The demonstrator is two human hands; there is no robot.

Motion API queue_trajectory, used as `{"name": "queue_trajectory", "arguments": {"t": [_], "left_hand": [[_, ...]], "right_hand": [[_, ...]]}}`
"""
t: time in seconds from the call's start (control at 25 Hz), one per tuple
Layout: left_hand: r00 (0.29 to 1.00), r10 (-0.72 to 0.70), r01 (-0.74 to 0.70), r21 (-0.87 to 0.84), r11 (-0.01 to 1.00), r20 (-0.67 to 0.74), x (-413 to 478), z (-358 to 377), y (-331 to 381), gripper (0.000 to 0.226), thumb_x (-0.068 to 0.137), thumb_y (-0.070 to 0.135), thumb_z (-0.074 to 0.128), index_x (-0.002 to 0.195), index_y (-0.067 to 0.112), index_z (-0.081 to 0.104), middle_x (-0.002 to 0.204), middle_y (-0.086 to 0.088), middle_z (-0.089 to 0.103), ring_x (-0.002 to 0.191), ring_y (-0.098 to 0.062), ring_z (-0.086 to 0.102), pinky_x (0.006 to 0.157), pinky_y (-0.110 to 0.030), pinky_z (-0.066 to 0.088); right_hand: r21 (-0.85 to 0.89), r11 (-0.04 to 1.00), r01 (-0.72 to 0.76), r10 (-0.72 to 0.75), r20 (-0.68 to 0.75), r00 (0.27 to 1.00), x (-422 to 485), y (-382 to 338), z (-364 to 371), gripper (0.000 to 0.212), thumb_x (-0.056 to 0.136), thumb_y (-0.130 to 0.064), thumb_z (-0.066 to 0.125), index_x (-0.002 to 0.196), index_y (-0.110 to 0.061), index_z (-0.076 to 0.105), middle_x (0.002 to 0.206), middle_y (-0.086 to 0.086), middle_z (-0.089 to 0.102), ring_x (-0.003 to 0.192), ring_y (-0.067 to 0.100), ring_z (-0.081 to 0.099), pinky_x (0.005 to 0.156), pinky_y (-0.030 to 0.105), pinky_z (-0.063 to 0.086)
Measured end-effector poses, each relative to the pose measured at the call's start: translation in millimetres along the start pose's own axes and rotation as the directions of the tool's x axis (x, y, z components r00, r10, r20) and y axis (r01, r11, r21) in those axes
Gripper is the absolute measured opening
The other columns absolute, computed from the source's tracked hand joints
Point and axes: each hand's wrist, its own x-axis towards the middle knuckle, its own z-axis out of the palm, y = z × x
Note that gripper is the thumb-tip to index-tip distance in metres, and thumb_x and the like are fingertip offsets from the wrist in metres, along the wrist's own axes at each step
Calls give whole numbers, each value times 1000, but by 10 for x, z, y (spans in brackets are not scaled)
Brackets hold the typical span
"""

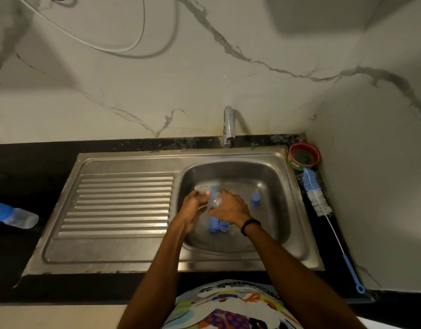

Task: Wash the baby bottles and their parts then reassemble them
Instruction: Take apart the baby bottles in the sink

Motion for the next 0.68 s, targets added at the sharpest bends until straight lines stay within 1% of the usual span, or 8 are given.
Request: {"name": "queue_trajectory", "arguments": {"t": [0.04,0.12,0.2,0.28,0.44,0.56,0.6,0.68], "left_hand": [[999,-25,26,-49,998,21,-22,-1,14,33,95,17,65,127,8,62,117,-12,71,109,-28,66,92,-36,53],[1000,-8,10,-81,997,29,18,-36,-23,34,98,7,60,131,10,61,123,-12,69,115,-28,66,97,-37,54],[1000,25,-26,-24,999,-8,37,-25,-47,31,95,15,67,124,7,67,117,-13,72,115,-30,67,99,-38,54],[997,24,-23,21,1000,-72,65,4,-98,32,91,26,73,117,7,71,108,-10,76,109,-28,70,97,-37,55],[958,32,10,145,989,-284,94,123,-121,39,85,48,75,102,14,73,95,-4,76,89,-17,70,75,-26,53],[921,31,35,162,986,-388,106,179,-108,41,86,48,74,97,9,71,86,-5,72,78,-14,64,63,-22,46],[913,18,49,155,987,-407,115,187,-98,42,86,48,74,99,8,71,89,-5,72,80,-15,65,63,-23,46],[902,7,65,151,986,-432,137,171,-89,45,86,49,74,106,9,70,97,-6,72,89,-19,66,72,-26,48]], "right_hand": [[-12,1000,0,0,12,1000,-7,-10,-8,47,62,-54,73,100,-31,55,91,-7,64,81,16,62,71,34,55],[-23,1000,-10,10,9,1000,-19,-23,-13,45,64,-51,73,100,-31,54,90,-7,64,80,15,61,69,32,54],[-73,997,-13,11,-26,1000,-25,-28,-10,46,66,-48,72,105,-29,54,92,-6,64,79,15,60,65,29,50],[-176,984,-1,-10,-63,998,-22,-38,1,49,70,-46,71,110,-26,53,96,-3,65,82,19,60,65,28,47],[-340,940,32,-82,-134,988,-12,-64,35,49,75,-39,70,117,-23,51,104,2,65,91,24,63,72,32,52],[-390,920,50,-116,-147,982,-17,-71,73,50,77,-39,70,120,-24,49,109,5,62,97,27,61,76,34,49],[-401,914,57,-126,-148,981,-17,-72,82,50,78,-40,70,121,-24,49,110,5,62,97,27,60,78,34,49],[-426,901,78,-153,-144,978,0,-74,98,53,79,-45,69,123,-25,48,112,6,61,99,27,60,80,34,48]]}}
